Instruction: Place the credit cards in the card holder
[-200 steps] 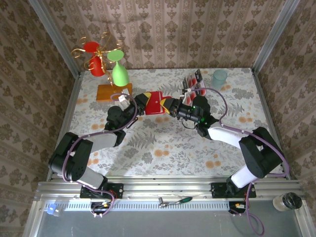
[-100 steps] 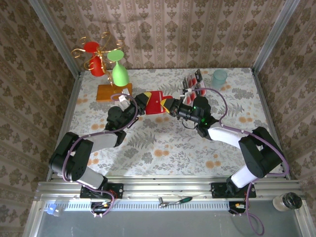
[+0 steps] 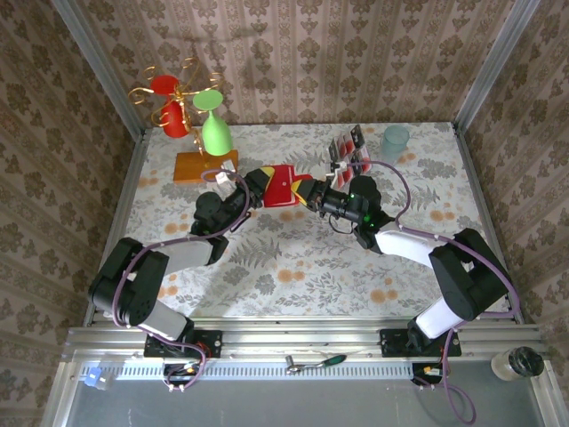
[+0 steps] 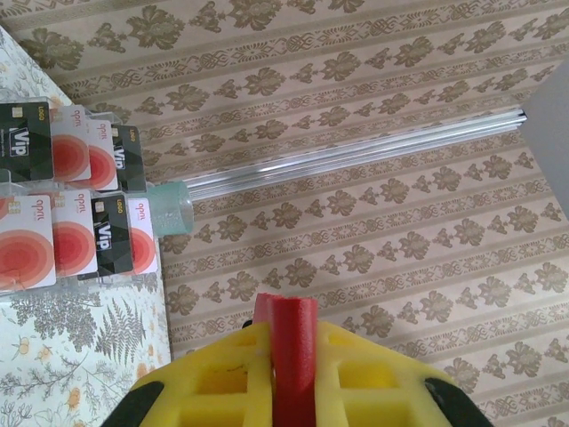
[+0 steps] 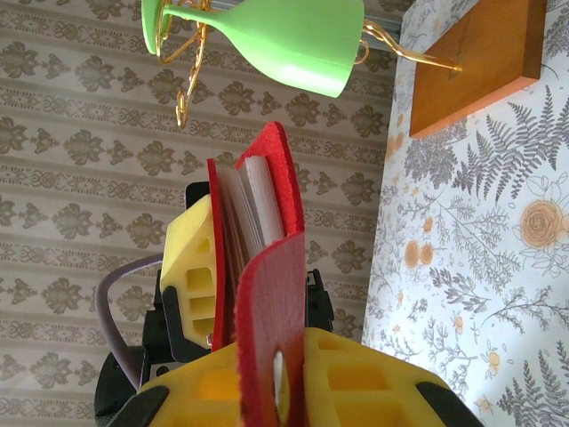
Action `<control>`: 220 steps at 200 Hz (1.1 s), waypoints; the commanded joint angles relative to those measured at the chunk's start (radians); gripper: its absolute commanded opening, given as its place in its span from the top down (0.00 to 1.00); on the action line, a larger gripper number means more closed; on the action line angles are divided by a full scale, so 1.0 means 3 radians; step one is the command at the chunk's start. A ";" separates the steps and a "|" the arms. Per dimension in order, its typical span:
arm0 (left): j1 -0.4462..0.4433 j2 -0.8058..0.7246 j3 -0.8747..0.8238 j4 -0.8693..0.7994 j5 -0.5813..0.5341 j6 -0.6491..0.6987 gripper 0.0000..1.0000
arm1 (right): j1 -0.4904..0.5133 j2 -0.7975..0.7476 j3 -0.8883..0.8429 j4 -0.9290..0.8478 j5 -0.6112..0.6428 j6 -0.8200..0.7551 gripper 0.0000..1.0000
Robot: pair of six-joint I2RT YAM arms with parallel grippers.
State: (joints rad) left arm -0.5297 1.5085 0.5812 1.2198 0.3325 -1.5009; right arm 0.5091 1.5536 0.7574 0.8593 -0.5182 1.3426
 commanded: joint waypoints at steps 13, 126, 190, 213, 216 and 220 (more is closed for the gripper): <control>-0.0044 0.0062 0.0082 0.0185 0.0047 -0.0043 1.00 | -0.0025 -0.0004 -0.0031 0.0170 -0.0135 0.0043 0.86; -0.0014 0.0167 0.0069 0.0157 0.0141 0.0062 0.70 | -0.0017 0.0134 0.0167 0.0169 -0.0439 0.0020 1.00; 0.0433 -0.0678 -0.0241 -0.1295 0.0313 0.1043 0.14 | -0.0015 -0.0128 0.0063 -0.0815 -0.0217 -0.0661 1.00; 0.0403 -0.1058 -0.0064 -0.2335 0.0229 0.1571 0.00 | 0.0034 -0.0190 0.0018 -0.1102 -0.0099 -0.0876 1.00; 0.0393 -0.1094 -0.0021 -0.2479 0.0212 0.1645 0.00 | 0.0043 -0.0195 0.0017 -0.1139 -0.0077 -0.0905 1.00; 0.0373 -0.1137 0.0041 -0.2646 0.0183 0.1725 0.00 | 0.0062 -0.0203 0.0018 -0.1202 -0.0043 -0.0946 1.00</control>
State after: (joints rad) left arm -0.4004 1.2549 0.5190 0.7956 0.3962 -1.2121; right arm 0.5045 1.5364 0.7712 0.6209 -0.5835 1.1786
